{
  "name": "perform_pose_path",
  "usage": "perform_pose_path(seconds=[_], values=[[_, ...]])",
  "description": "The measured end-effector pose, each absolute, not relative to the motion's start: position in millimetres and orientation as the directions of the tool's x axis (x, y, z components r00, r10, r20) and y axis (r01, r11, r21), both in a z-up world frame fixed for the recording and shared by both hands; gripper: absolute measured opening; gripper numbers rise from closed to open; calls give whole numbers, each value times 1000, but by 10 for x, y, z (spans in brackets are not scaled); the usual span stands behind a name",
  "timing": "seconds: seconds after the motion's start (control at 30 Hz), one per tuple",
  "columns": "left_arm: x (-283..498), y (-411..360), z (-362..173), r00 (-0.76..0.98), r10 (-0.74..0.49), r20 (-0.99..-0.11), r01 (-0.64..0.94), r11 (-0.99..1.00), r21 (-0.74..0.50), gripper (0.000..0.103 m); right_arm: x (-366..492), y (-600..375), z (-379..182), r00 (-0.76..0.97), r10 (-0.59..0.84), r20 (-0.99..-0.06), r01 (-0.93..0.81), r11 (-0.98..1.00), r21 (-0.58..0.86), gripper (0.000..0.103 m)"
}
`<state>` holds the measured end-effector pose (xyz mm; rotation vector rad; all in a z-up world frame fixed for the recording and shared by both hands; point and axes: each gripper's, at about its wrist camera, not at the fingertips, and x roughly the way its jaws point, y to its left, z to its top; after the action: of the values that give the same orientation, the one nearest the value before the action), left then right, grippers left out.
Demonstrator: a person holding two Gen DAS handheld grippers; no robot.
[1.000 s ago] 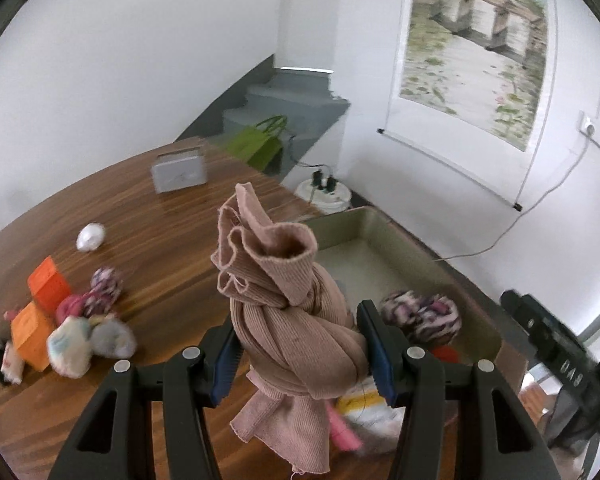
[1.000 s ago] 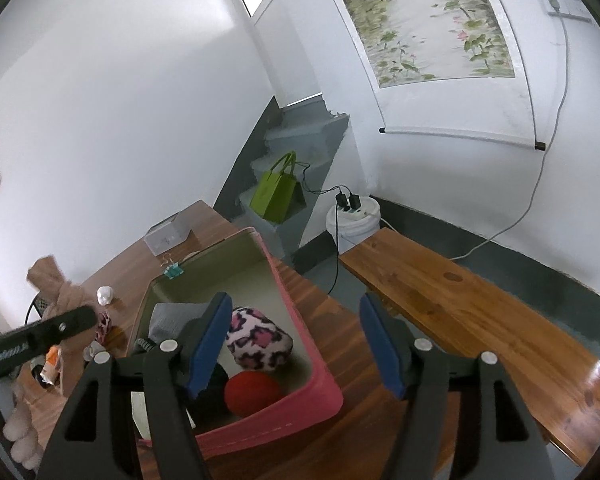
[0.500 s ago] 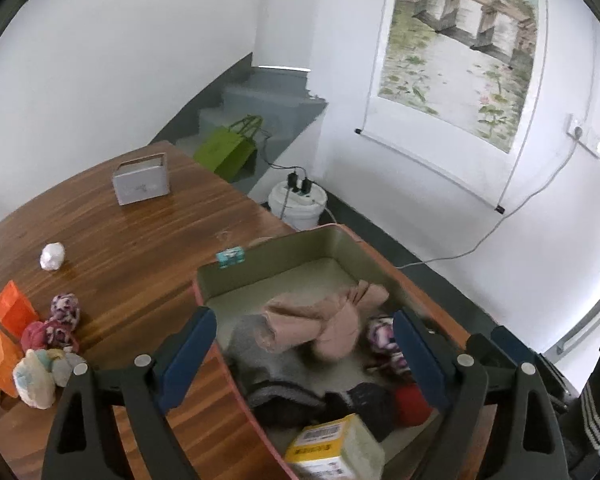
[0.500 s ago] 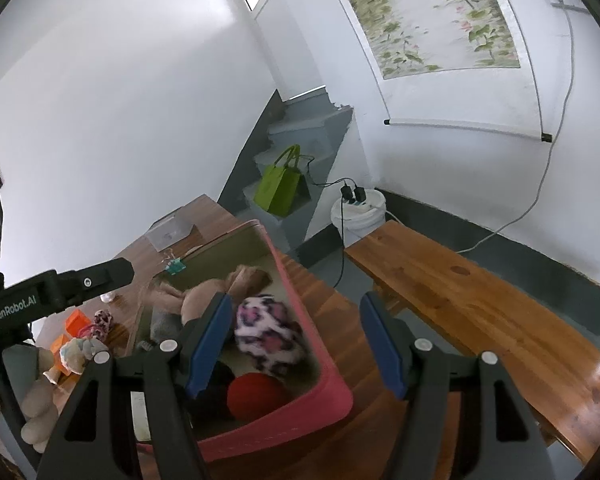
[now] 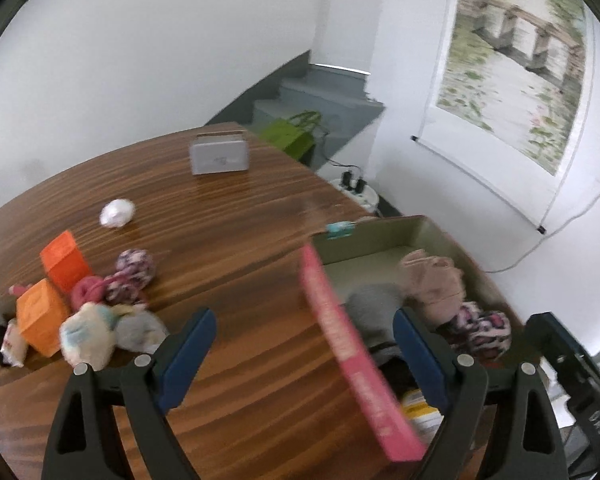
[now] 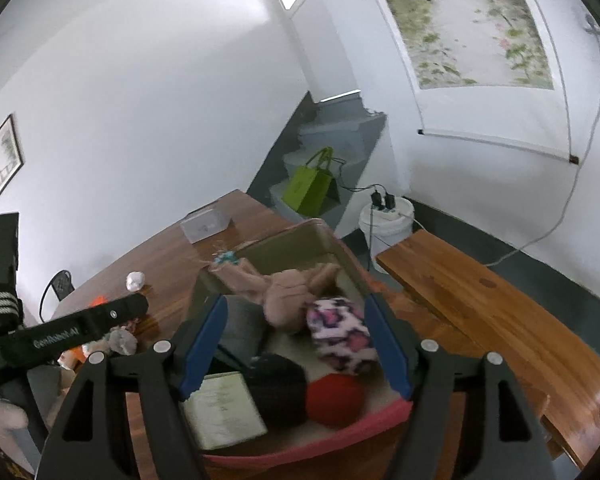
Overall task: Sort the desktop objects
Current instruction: 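Return both grippers from the bin to the table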
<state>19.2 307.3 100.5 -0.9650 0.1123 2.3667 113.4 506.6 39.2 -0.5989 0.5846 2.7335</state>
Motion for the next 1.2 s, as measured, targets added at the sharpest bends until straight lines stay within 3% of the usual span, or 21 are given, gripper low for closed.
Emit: perform_pose_path(seconds=[0.67,1.0,1.2], values=[[-210,1228,738,-709,205,-675,-183,-978,-105,92,575,3887,615,-899,11,-438,-117,-969,216,80],[-354,268,596,-724,64,-686,22,-993,-116,92,49,3256,545,-851,-131,-508,33,-980,197,80],[-334,61,602,-727,53,-685,57,-989,-137,92,-308,2874,426,-807,-181,-562,109,-981,160,80]])
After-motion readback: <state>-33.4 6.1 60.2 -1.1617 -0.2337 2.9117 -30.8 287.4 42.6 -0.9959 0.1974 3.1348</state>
